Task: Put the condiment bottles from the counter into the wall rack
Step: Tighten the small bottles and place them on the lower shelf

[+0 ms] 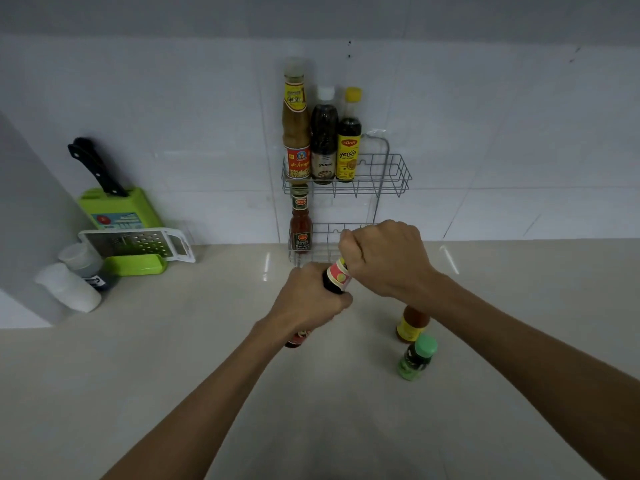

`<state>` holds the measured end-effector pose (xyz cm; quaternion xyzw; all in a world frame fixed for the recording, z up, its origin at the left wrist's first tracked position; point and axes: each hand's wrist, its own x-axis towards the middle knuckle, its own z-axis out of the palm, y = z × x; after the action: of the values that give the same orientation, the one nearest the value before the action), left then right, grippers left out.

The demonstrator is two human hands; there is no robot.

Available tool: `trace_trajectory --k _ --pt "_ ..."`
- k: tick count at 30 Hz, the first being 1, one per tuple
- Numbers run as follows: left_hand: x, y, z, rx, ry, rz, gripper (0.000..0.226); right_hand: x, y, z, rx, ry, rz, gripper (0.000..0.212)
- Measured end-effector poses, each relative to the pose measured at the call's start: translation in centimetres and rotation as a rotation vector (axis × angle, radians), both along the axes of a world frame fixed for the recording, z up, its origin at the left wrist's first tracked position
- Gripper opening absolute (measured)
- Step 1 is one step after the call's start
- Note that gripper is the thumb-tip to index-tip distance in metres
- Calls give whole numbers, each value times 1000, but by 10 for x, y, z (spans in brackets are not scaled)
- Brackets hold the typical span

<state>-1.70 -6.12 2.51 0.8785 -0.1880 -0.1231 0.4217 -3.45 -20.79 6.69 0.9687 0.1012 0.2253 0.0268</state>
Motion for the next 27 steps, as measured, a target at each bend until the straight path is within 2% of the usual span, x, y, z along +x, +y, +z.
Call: trace_trajectory --k 3,5,7,10,13,17,20,24,27 --pt "-2 -8 -19 -4 -33 114 11 7 1 -14 12 84 -93 44" --pt "0 -9 -27 3 -45 103 17 12 1 -23 195 152 -169 48" --pt "9 -5 -31 10 30 38 21 17 1 -27 340 206 -162 47" --pt "23 8 -33 -14 217 -109 49 25 0 -21 299 166 -151 46" --pt "32 21 -38 26 156 -193 63 38 -7 -11 310 118 -172 46" --pt "43 18 -49 -62 83 -115 64 50 -9 -6 403 127 -129 39" --pt "53 9 -55 -109 24 -63 61 57 -3 -9 529 121 -67 42" --pt "72 9 -61 -121 -26 -43 57 63 -7 -18 798 348 36 44" --pt "88 11 -62 -114 -31 -72 59 68 -14 -35 754 490 79 47"
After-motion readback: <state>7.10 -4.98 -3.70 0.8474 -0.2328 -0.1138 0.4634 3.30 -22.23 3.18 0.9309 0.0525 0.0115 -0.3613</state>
